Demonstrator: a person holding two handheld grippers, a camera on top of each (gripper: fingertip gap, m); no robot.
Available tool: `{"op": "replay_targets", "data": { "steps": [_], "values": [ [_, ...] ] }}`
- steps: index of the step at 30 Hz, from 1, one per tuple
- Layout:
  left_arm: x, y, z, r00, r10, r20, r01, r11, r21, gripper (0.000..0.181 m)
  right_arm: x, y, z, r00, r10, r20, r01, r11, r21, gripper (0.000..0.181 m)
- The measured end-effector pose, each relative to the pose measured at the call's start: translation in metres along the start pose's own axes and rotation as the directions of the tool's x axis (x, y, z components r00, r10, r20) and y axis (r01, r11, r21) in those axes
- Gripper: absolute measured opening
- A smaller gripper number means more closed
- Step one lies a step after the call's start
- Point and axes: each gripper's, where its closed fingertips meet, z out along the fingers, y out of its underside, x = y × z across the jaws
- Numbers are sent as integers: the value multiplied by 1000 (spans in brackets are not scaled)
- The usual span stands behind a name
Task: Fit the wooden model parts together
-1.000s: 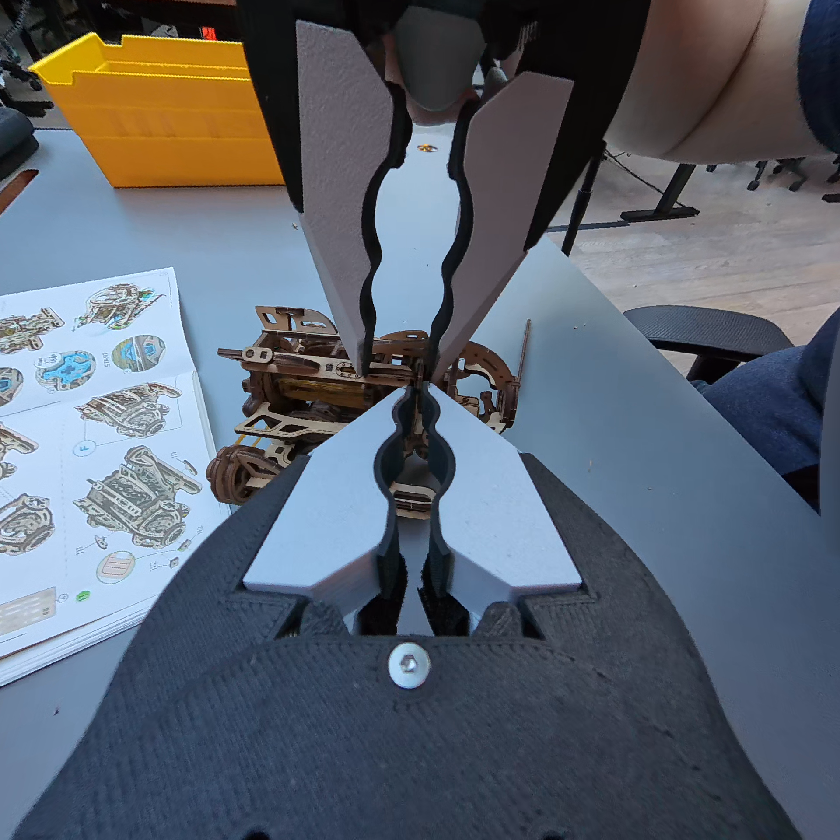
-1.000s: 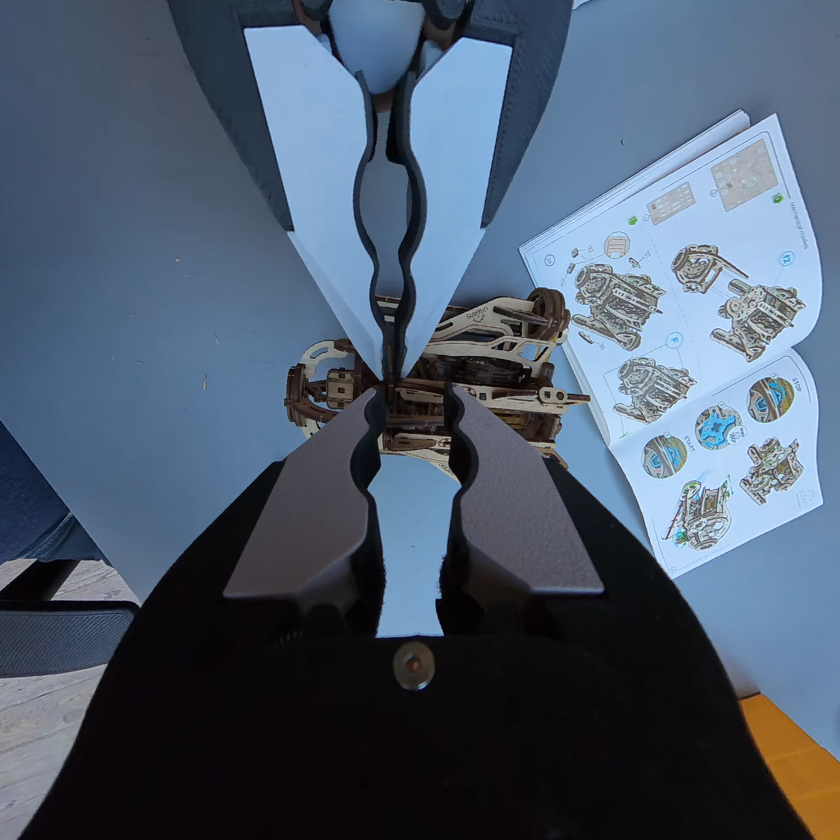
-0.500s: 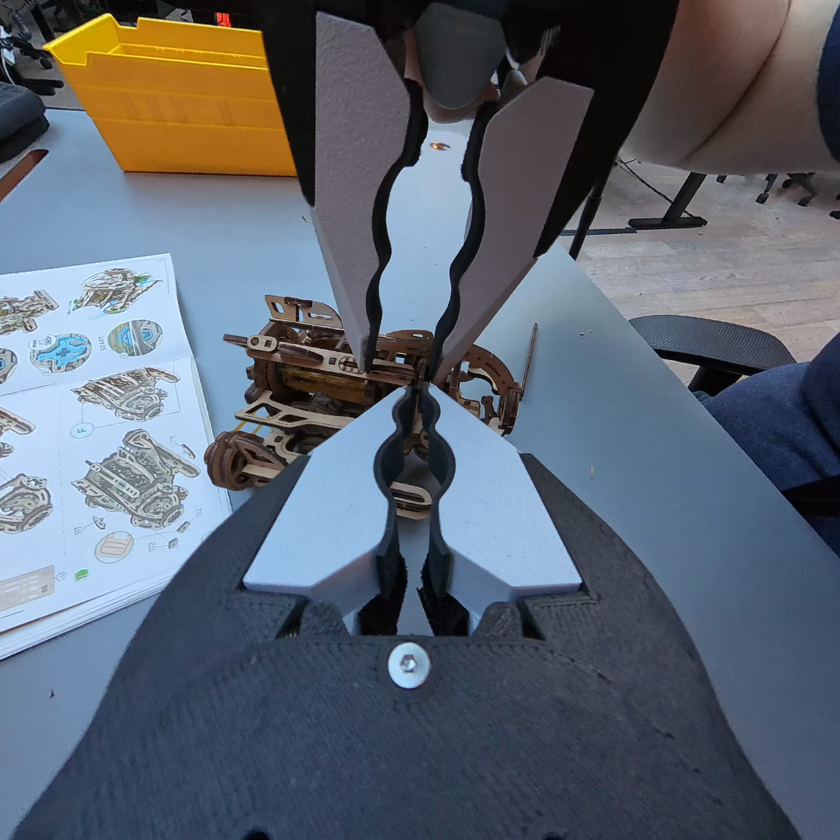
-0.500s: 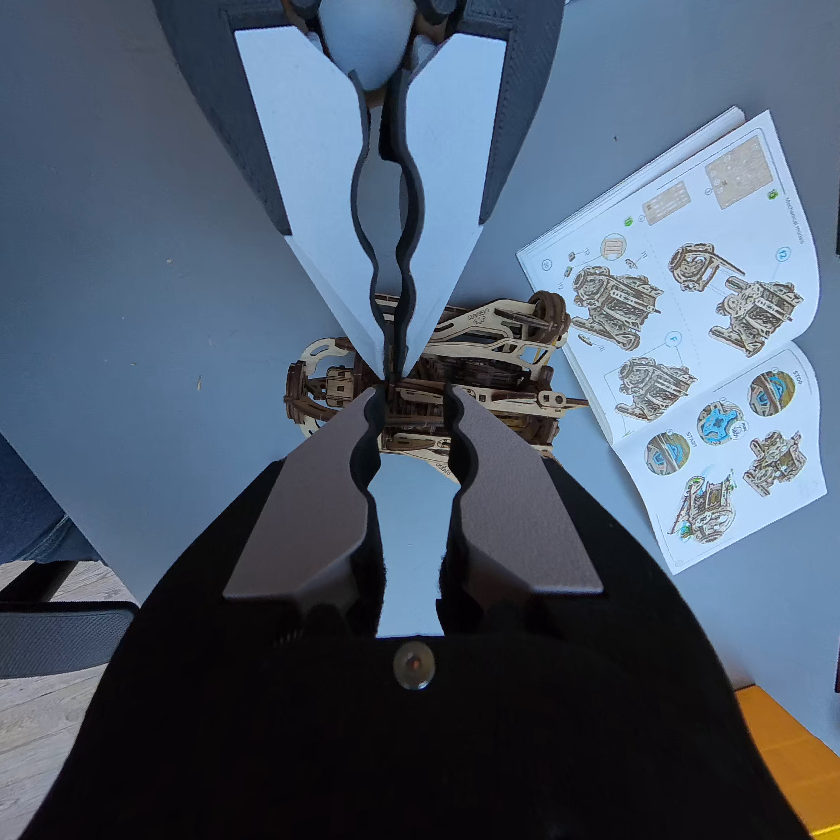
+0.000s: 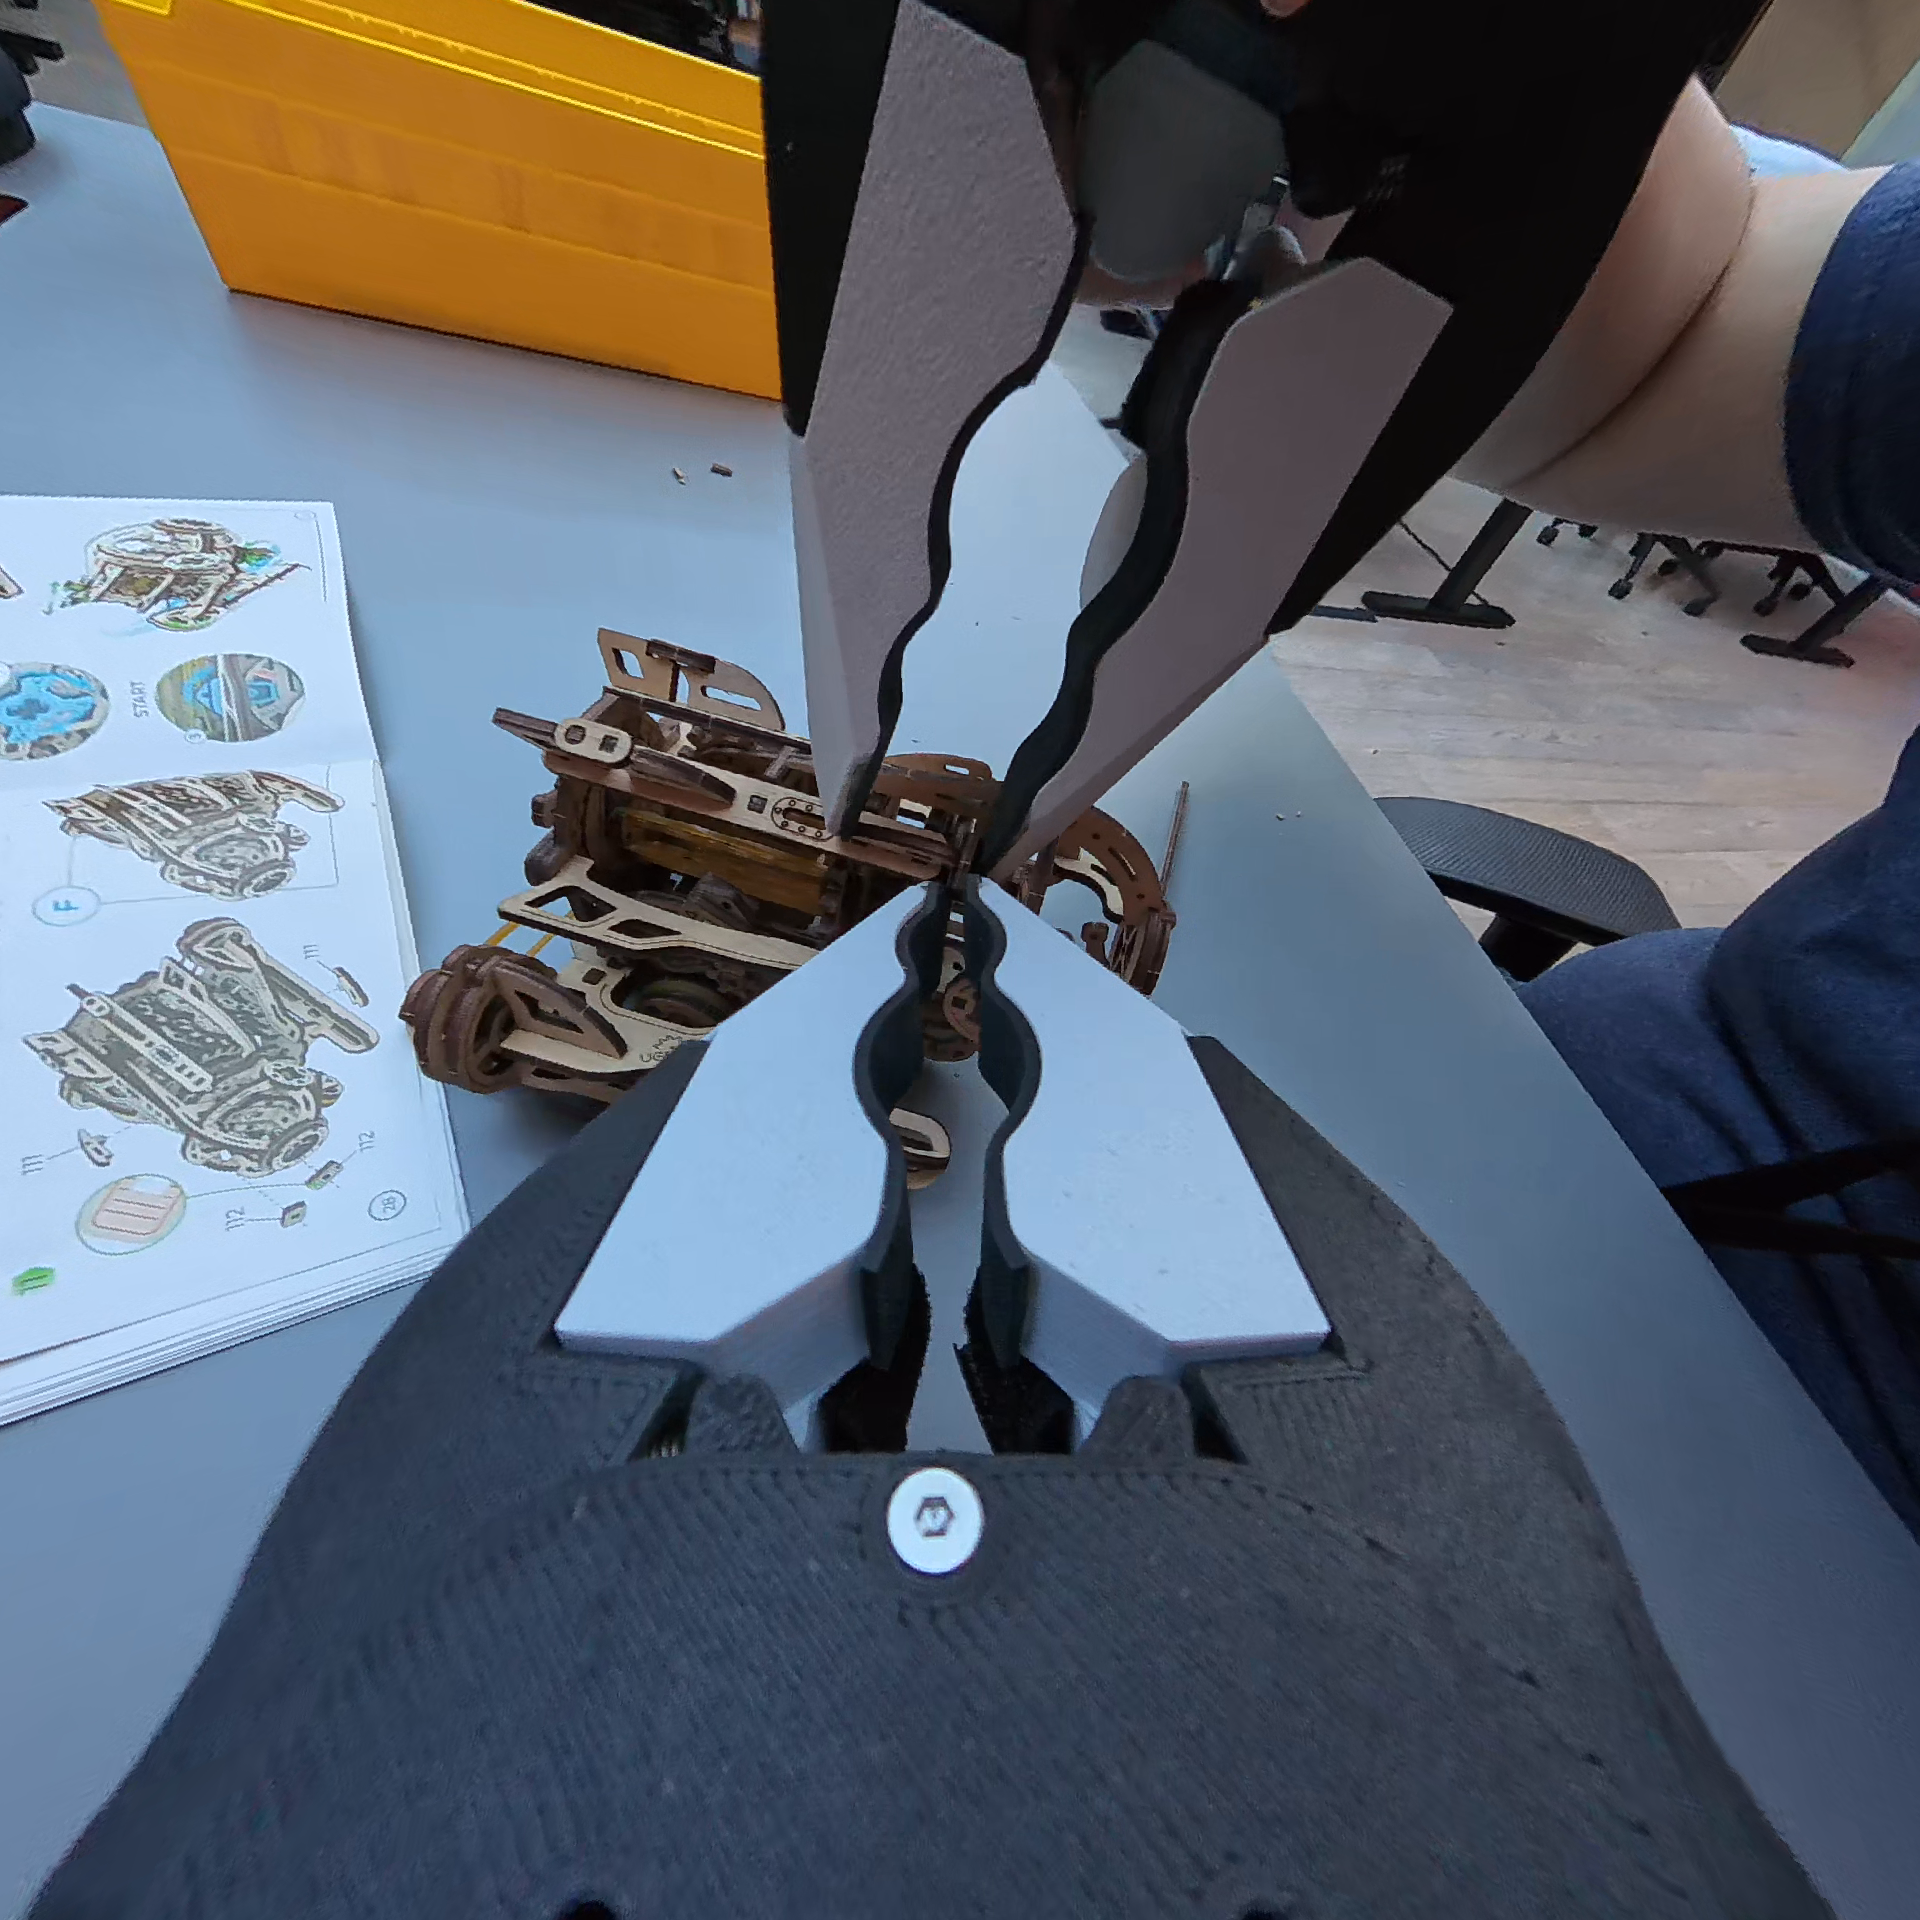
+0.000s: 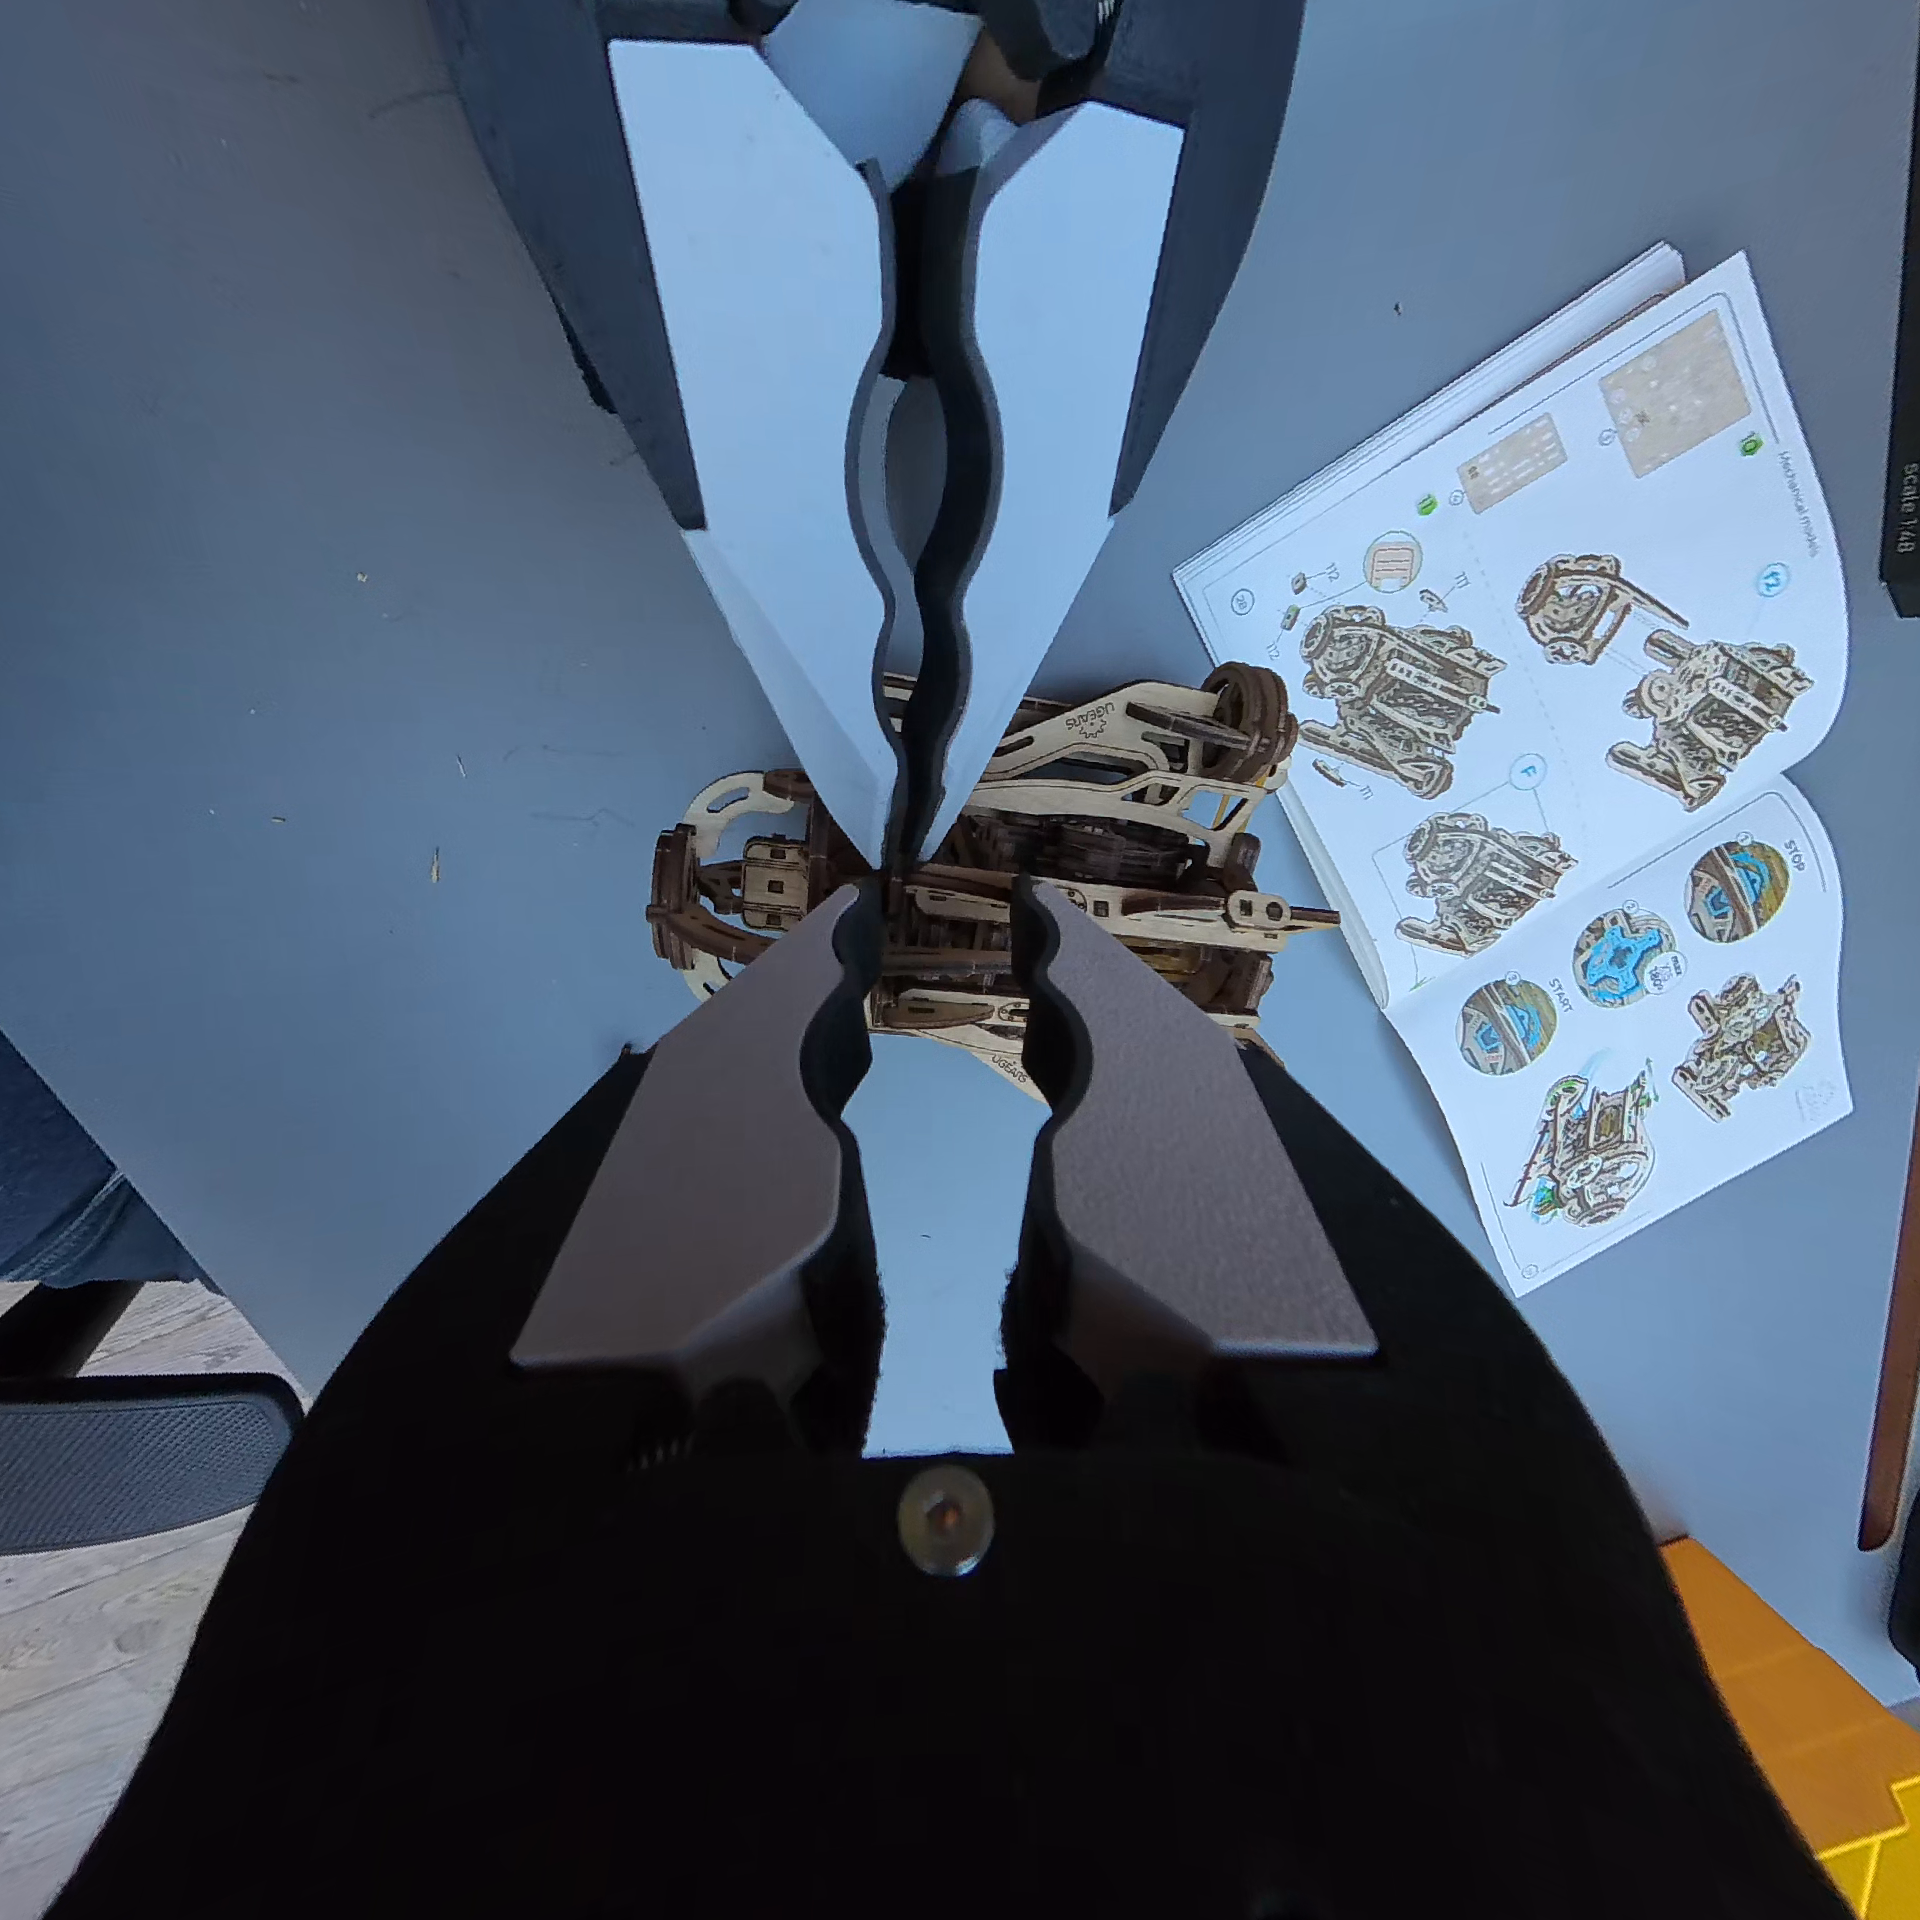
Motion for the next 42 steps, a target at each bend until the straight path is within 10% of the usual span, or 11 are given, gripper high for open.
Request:
{"op": "replay_targets", "data": {
  "steps": [42],
  "values": [
    [-1, 1, -2, 999, 31, 7, -32, 999, 6, 0, -1, -1, 0, 996, 38, 78, -38, 999, 1, 26]
  ]
}}
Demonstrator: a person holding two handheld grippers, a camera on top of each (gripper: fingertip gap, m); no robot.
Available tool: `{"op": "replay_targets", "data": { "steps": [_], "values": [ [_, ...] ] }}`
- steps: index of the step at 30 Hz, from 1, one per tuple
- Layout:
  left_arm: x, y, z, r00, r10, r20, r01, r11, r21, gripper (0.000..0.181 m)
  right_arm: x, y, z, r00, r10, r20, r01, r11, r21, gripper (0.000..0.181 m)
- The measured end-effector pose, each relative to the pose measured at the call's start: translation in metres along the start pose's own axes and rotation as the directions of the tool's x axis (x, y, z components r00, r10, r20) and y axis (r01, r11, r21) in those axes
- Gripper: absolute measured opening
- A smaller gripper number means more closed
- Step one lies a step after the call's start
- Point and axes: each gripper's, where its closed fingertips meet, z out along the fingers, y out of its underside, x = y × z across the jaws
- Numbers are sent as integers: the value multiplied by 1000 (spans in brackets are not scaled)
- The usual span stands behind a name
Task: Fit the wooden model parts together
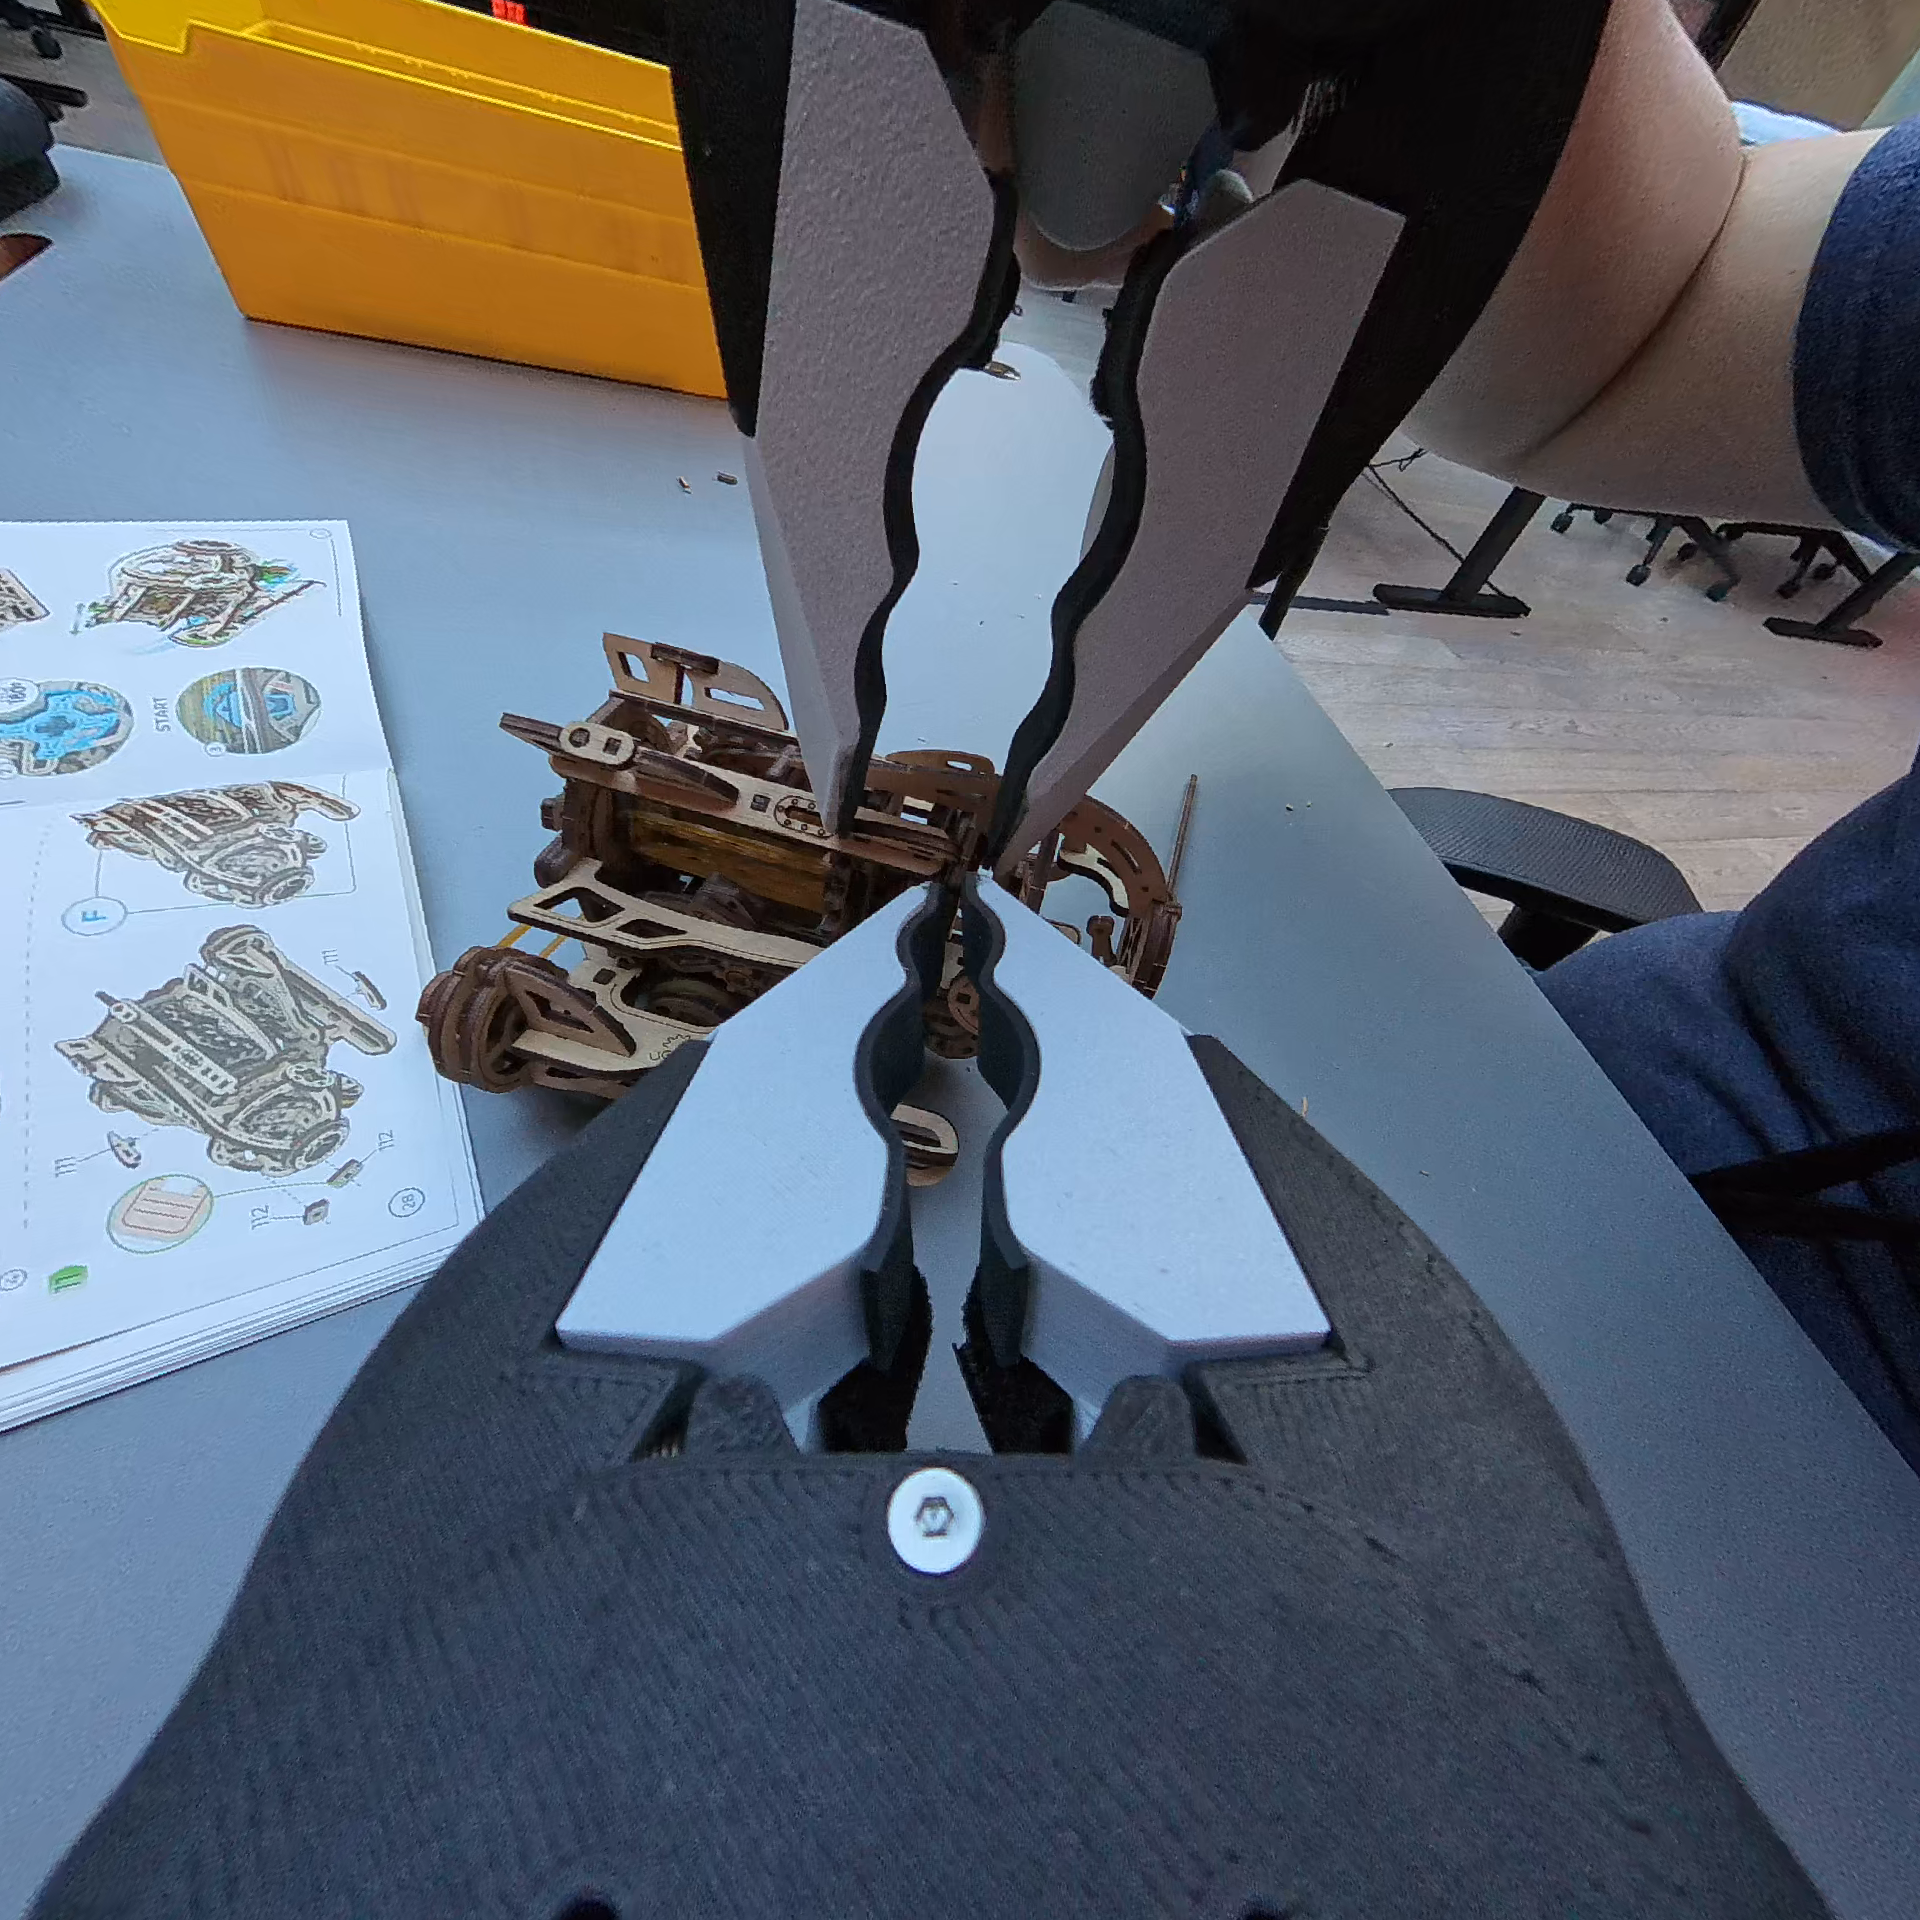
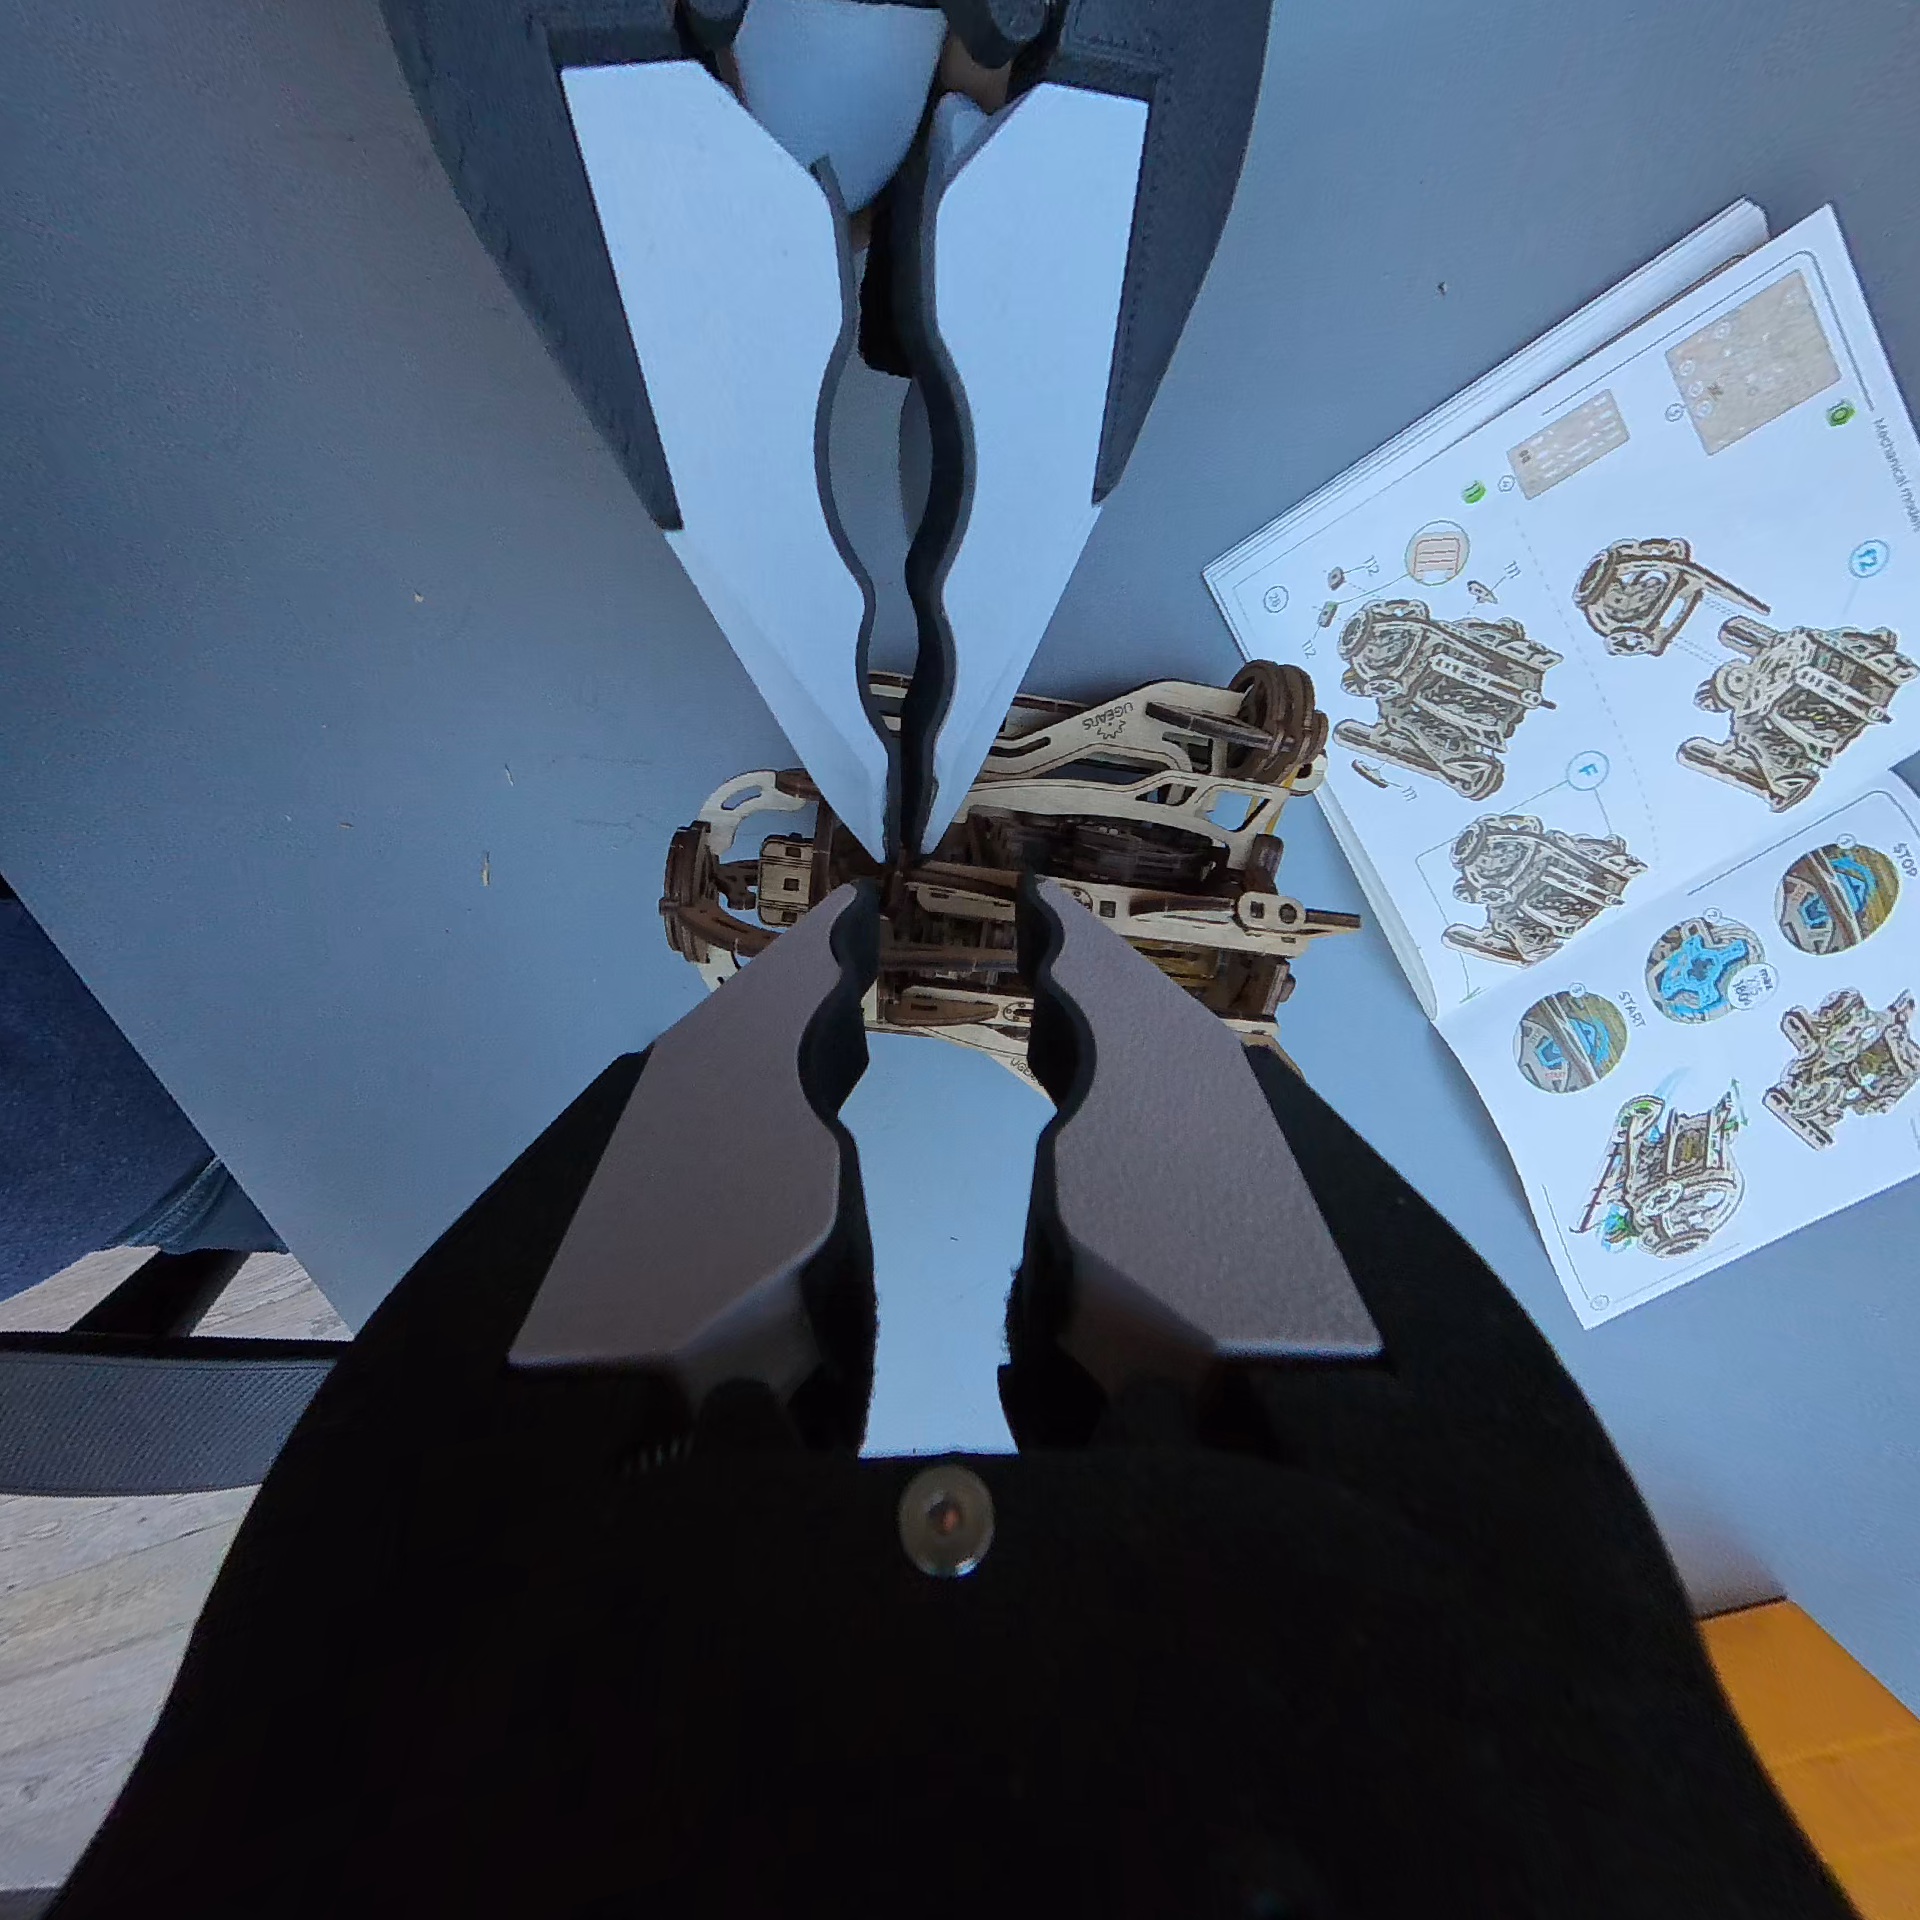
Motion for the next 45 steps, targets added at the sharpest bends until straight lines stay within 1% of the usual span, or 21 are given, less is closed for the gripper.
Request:
{"op": "replay_targets", "data": {
  "steps": [6, 17, 29, 33, 41, 45],
  "values": [
    [-1, 0, 0, 1000, -14, 4, 14, 1000, 0, 0, 2, 0, 0, 999, -11, -33, 10, 1000, -20, 24],
    [-3, -1, -1, 999, -30, 12, 30, 1000, 5, 0, 4, -1, 0, 999, -9, -47, 8, 1000, -19, 24],
    [0, 0, 0, 999, -35, -7, 35, 999, 8, 0, 1, 0, 1, 1000, -8, -28, 8, 1000, -2, 25],
    [0, 0, 1, 1000, -7, 5, 7, 1000, -1, 1, 1, 0, 1, 999, -11, -31, 11, 1000, 14, 25],
    [0, 0, 0, 1000, -7, 3, 7, 1000, 9, 1, 4, -3, -6, 999, -6, -44, 9, 998, 67, 28],
    [0, 0, 0, 1000, -8, 2, 8, 1000, 7, 1, 11, -7, -21, 997, 27, -75, -15, 987, 160, 28]
  ]
}}
